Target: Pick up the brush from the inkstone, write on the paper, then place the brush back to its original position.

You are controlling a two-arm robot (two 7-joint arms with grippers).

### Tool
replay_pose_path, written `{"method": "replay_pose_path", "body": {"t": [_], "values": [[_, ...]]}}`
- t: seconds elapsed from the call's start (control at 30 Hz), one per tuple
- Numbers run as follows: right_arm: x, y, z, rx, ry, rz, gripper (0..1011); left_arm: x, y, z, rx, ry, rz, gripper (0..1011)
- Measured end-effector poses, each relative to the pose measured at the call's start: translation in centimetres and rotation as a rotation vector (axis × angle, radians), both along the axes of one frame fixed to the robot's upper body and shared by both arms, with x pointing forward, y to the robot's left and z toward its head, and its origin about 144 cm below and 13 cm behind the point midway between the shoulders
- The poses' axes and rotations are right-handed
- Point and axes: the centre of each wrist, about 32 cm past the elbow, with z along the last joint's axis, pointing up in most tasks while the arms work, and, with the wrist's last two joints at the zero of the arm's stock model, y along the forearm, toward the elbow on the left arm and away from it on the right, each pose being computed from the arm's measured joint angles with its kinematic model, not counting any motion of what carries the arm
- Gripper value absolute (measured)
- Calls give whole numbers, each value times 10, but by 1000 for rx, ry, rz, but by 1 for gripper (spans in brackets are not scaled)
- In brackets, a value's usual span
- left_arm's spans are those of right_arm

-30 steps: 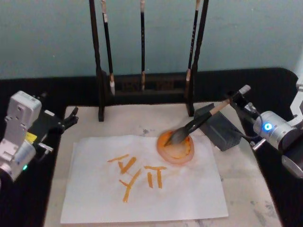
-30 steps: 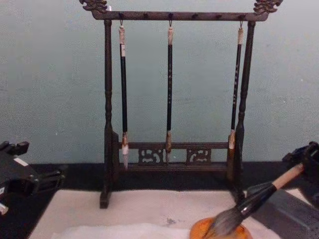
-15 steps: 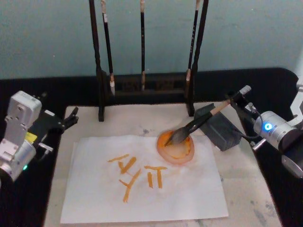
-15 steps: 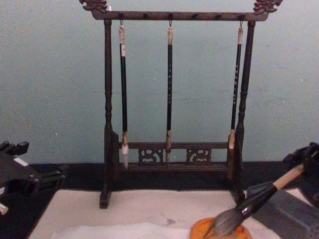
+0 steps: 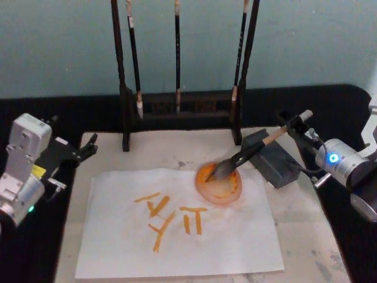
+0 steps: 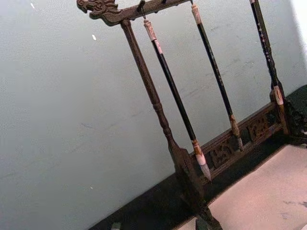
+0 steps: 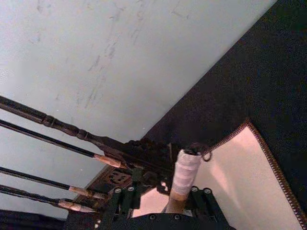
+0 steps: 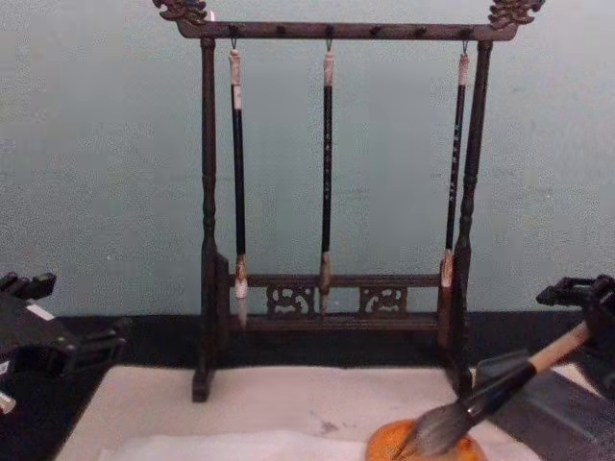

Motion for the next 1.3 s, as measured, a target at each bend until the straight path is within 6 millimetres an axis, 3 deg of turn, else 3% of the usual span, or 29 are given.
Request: {"method": "replay_pose_path", "body": {"t": [0.37,0.6,0.97,1.3], "values": [[0,0,0,0,-1,1,837,0,0,0,0,0,0,1010],[0,0,0,0,-1,1,997,0,0,0,0,0,0,1010],[-3,-4,0,3,-11,13,1000,0,0,0,0,0,0,1010],[-23,-20,0,15,18,9,1000,0,0,0,0,0,0,1009]]}}
